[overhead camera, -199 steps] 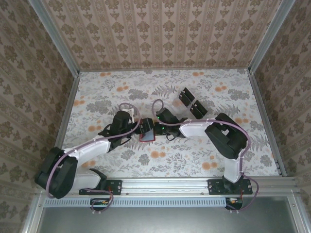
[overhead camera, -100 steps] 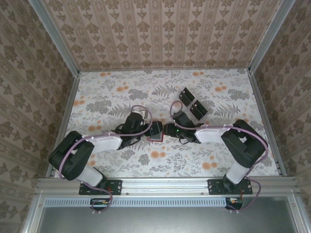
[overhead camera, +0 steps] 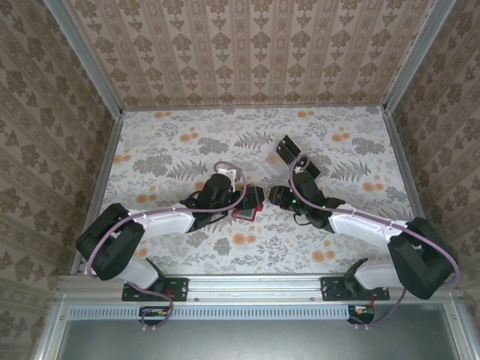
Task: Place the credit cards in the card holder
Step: Close the card holder at the center of the table.
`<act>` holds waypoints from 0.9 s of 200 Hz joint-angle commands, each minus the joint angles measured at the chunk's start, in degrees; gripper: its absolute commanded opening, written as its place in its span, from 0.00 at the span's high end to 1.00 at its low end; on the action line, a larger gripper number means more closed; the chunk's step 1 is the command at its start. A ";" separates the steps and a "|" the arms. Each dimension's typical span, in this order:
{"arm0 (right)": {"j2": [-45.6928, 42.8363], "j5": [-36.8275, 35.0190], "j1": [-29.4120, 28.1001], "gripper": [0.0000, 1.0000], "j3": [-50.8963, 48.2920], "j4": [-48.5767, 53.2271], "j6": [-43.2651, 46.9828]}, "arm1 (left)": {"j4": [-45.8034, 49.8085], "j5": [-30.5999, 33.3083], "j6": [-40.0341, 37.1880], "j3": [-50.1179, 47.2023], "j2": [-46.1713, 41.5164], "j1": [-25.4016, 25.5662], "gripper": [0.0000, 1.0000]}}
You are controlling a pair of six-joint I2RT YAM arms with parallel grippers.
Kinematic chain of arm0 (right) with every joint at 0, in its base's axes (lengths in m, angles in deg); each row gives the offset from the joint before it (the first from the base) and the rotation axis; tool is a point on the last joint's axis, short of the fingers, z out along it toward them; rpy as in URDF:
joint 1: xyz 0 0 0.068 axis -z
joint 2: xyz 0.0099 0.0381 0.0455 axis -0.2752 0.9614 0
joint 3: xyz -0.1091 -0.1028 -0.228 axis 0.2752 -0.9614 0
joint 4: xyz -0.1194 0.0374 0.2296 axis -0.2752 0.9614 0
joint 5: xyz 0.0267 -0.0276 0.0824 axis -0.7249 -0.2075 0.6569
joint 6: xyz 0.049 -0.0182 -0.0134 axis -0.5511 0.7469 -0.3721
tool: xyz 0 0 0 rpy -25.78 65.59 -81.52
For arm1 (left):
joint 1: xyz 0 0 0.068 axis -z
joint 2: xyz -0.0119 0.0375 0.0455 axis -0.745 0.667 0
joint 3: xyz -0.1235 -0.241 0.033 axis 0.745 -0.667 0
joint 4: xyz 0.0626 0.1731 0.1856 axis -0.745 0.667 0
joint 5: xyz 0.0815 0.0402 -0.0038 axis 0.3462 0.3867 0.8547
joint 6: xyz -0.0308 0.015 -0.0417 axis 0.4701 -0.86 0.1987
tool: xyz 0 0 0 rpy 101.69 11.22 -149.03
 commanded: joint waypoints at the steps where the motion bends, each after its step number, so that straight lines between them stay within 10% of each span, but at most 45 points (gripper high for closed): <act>1: -1.79 -0.97 0.80 0.60 -0.17 4.12 -0.24 | -2.88 0.67 1.47 0.42 2.85 1.28 0.00; 54: -0.82 2.53 3.28 0.87 3.71 6.36 1.83 | -12.02 3.30 3.02 -5.40 8.12 4.15 0.00; 180: 6.42 6.43 -7.38 1.00 -1.43 -9.75 -7.76 | -21.42 9.09 5.76 -12.17 6.92 4.20 0.00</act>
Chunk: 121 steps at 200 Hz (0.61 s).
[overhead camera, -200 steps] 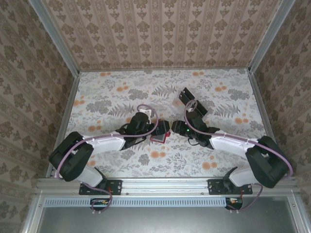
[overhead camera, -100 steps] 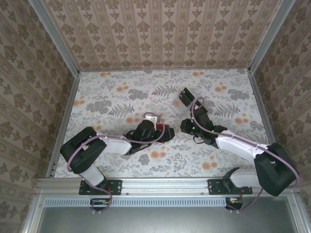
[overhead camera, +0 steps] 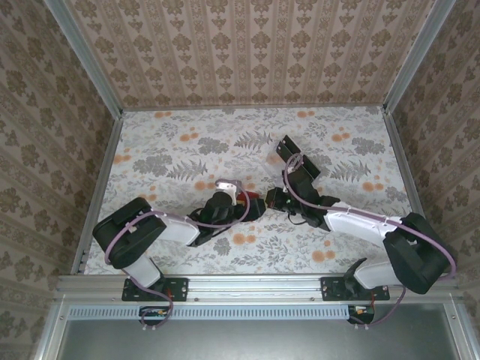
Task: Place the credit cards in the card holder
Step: Close the card holder at the center of the table.
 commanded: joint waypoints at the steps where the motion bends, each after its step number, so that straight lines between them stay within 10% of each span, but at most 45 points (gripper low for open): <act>1: 3.13 0.37 -4.37 1.00 -3.00 -6.75 -4.58 | 1.08 2.69 3.07 -1.62 0.02 0.01 0.00; 121: 6.95 -2.87 -7.89 1.00 -5.52 -15.46 -8.17 | -1.26 2.14 6.55 -0.91 -4.89 -1.57 0.00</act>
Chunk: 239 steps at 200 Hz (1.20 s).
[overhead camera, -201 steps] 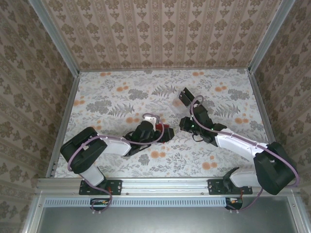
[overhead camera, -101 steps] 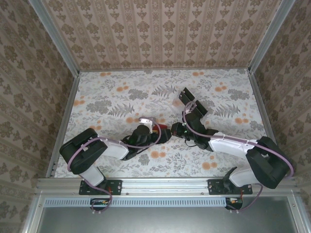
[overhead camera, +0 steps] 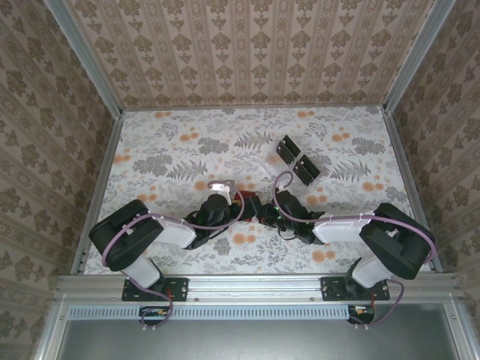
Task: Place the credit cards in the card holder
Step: Close the card holder at the center of the table, then close the button on the card holder.
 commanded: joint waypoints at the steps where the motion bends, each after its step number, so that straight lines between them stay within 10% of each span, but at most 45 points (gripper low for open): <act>1: -0.66 1.33 0.02 1.00 1.55 -0.30 0.02 | 2.18 -0.20 1.17 1.55 -2.91 -0.99 0.00; 110: 3.44 3.45 -2.16 1.00 6.05 -4.23 -0.19 | 18.28 -3.00 -1.72 6.61 -11.18 -8.97 0.00; 181: 9.19 3.53 -2.19 1.00 7.33 -2.07 0.83 | 60.28 -5.89 -25.77 24.46 -9.95 -19.73 0.00; 239: 14.28 6.02 -0.36 1.00 8.94 -2.33 4.93 | 60.21 -10.30 -33.04 26.55 -2.69 -19.65 0.00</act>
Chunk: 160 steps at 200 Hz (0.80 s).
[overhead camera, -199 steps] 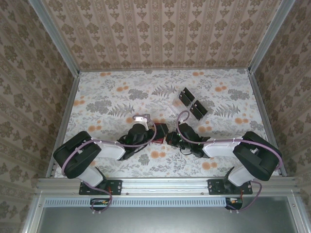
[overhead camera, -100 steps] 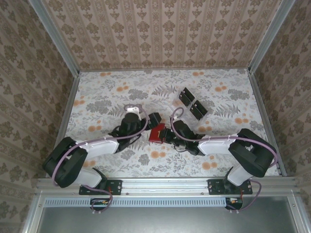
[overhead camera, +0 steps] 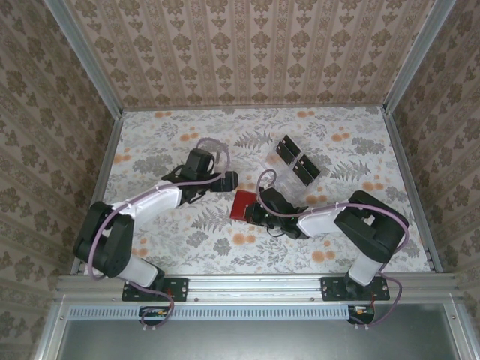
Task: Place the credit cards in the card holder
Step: Close the button on the card holder.
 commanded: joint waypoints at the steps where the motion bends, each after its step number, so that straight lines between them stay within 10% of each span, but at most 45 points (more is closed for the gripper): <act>1: 2.43 2.08 0.98 1.00 1.65 1.05 2.78 | 3.02 -3.13 -5.19 0.66 1.67 0.00 0.00; 160: 3.80 5.05 4.15 1.00 2.61 2.37 4.49 | -8.31 1.02 2.05 -14.63 -6.08 6.42 0.00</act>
